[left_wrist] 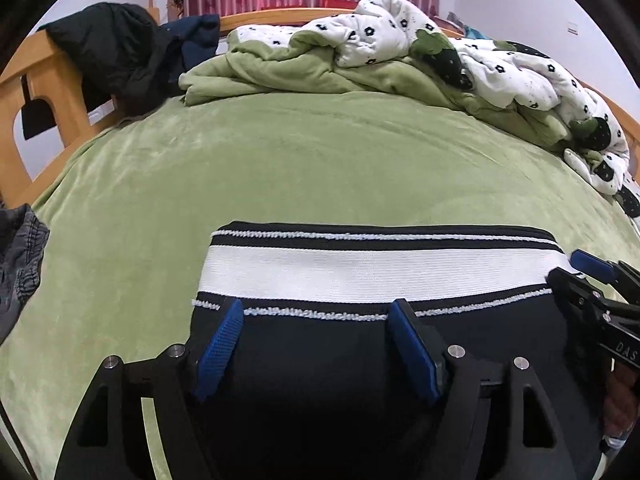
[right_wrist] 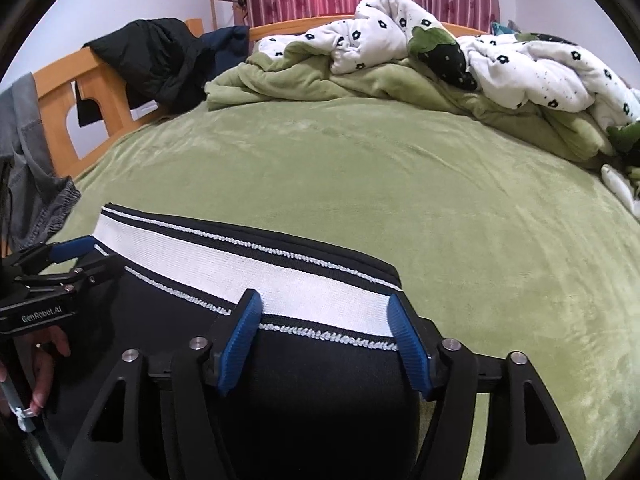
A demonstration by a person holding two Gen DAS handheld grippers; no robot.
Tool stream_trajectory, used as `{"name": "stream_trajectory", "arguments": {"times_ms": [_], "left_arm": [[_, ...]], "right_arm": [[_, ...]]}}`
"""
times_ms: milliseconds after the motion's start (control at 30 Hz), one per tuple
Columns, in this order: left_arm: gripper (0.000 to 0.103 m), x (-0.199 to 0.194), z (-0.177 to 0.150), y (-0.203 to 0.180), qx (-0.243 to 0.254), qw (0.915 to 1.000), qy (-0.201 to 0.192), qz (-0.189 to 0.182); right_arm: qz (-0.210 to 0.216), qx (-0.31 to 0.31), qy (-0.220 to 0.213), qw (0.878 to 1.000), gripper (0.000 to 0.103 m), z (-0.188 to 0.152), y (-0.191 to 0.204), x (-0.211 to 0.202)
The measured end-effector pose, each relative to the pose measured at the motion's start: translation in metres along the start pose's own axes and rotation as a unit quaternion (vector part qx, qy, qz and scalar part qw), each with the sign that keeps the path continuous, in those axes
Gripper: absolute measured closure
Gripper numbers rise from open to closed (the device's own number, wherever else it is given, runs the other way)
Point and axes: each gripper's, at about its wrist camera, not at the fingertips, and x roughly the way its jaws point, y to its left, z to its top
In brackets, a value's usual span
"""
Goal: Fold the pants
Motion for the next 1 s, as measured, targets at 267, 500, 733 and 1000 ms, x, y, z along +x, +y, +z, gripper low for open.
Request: {"name": "stream_trajectory", "arguments": {"times_ms": [267, 500, 733, 1000], "left_arm": [[0.022, 0.000, -0.004, 0.013, -0.011, 0.9995, 0.028, -0.010], [0.022, -0.014, -0.021, 0.015, -0.012, 0.9973, 0.072, -0.010], [0.022, -0.032, -0.043, 0.004, 0.019, 0.9946, 0.101, 0.014], [0.022, -0.105, -0.043, -0.012, 0.050, 0.9961, 0.069, 0.023]], "right_arm": [[0.009, 0.027, 0.008, 1.000, 0.029, -0.006, -0.012, -0.005], [-0.007, 0.014, 0.027, 1.000, 0.029, -0.015, -0.004, -0.020], [0.003, 0.081, 0.066, 0.995, 0.029, -0.034, -0.007, -0.041], [-0.010, 0.075, 0.074, 0.994, 0.034, -0.055, 0.002, -0.091]]}}
